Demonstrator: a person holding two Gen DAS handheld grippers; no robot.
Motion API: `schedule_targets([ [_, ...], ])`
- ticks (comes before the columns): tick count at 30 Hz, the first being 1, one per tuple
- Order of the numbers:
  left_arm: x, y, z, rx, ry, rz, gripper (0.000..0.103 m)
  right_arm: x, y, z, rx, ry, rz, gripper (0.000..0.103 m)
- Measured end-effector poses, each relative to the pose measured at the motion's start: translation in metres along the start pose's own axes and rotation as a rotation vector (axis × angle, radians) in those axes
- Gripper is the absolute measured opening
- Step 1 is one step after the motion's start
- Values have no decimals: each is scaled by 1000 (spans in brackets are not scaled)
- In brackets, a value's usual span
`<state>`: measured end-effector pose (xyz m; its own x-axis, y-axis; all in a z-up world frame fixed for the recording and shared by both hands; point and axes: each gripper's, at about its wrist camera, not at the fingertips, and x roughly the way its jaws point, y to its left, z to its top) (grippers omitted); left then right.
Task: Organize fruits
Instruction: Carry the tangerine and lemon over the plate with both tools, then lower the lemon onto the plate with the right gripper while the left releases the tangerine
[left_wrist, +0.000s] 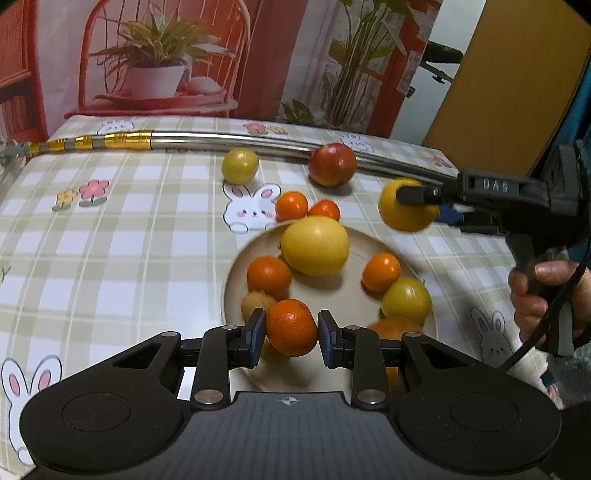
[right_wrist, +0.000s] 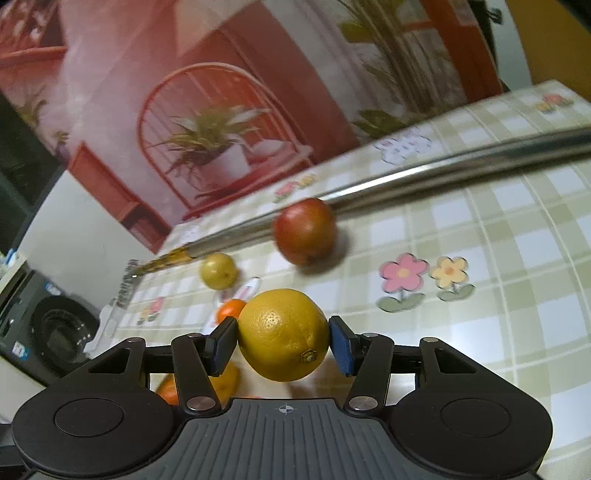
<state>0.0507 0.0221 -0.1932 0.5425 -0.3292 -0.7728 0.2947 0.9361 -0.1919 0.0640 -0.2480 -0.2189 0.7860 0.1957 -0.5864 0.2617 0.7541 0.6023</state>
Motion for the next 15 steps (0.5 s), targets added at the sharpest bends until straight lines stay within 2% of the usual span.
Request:
schedule_targets([
  [5,0,-5,-9,18,31,-17,32,-5,21,2,-58,8,60,50],
  [15,15,-9,-15,42,96,-42,32,5,67,-3,-271,169,137,50],
])
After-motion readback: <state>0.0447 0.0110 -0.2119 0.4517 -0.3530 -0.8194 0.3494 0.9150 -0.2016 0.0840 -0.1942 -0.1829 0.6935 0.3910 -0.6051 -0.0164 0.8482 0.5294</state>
